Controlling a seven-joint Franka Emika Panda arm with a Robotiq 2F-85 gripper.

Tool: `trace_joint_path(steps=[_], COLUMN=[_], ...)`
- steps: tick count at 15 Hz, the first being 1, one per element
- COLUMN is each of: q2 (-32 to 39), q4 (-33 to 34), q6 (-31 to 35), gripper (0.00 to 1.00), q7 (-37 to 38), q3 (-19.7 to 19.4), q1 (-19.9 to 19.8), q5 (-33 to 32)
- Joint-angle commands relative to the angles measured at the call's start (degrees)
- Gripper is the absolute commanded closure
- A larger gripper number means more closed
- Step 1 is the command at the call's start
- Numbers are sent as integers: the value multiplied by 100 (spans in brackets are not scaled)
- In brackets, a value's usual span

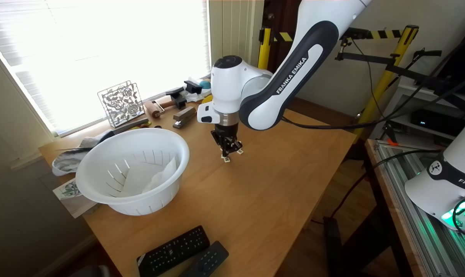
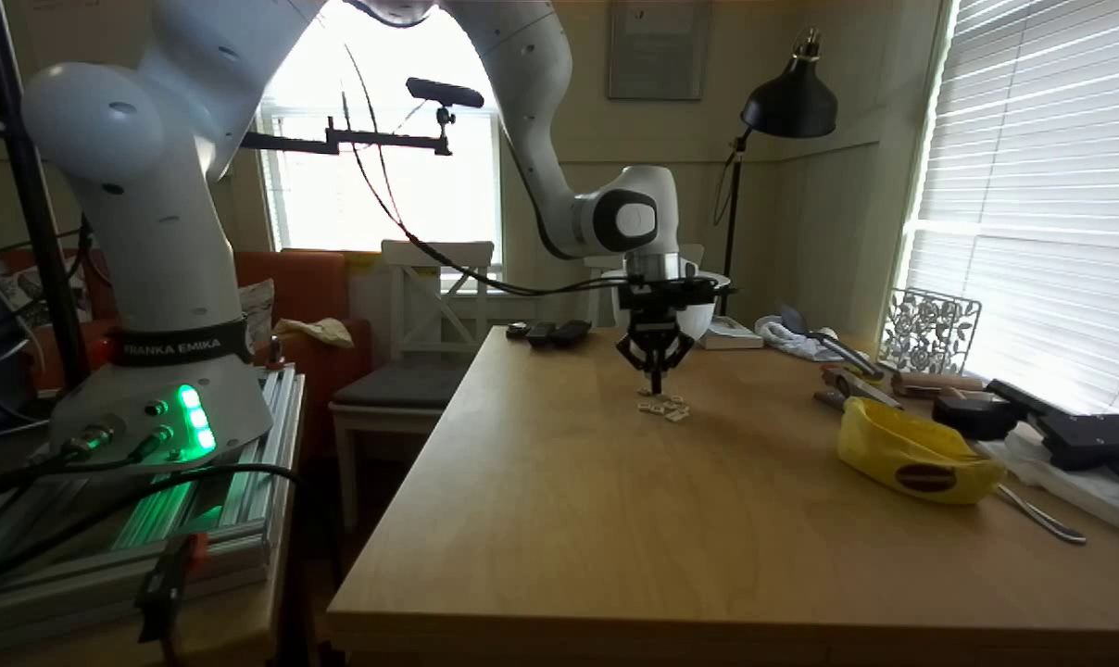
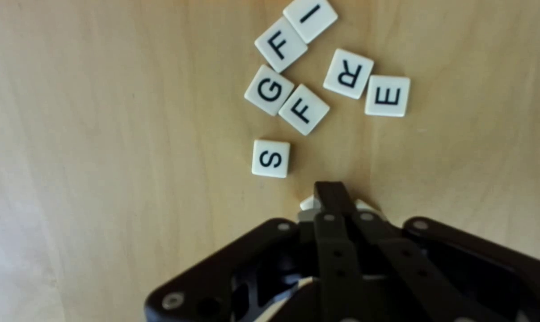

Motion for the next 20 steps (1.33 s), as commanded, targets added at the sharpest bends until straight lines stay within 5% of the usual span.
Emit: trace_joint_path(steps=[1,20], q2=[204,167], q4=[-18,-93], q6=[-67,-137], gripper=[100,100], q7=[25,-180], q3=[-89,-73], q1=[63,95], q5=[-217,-413])
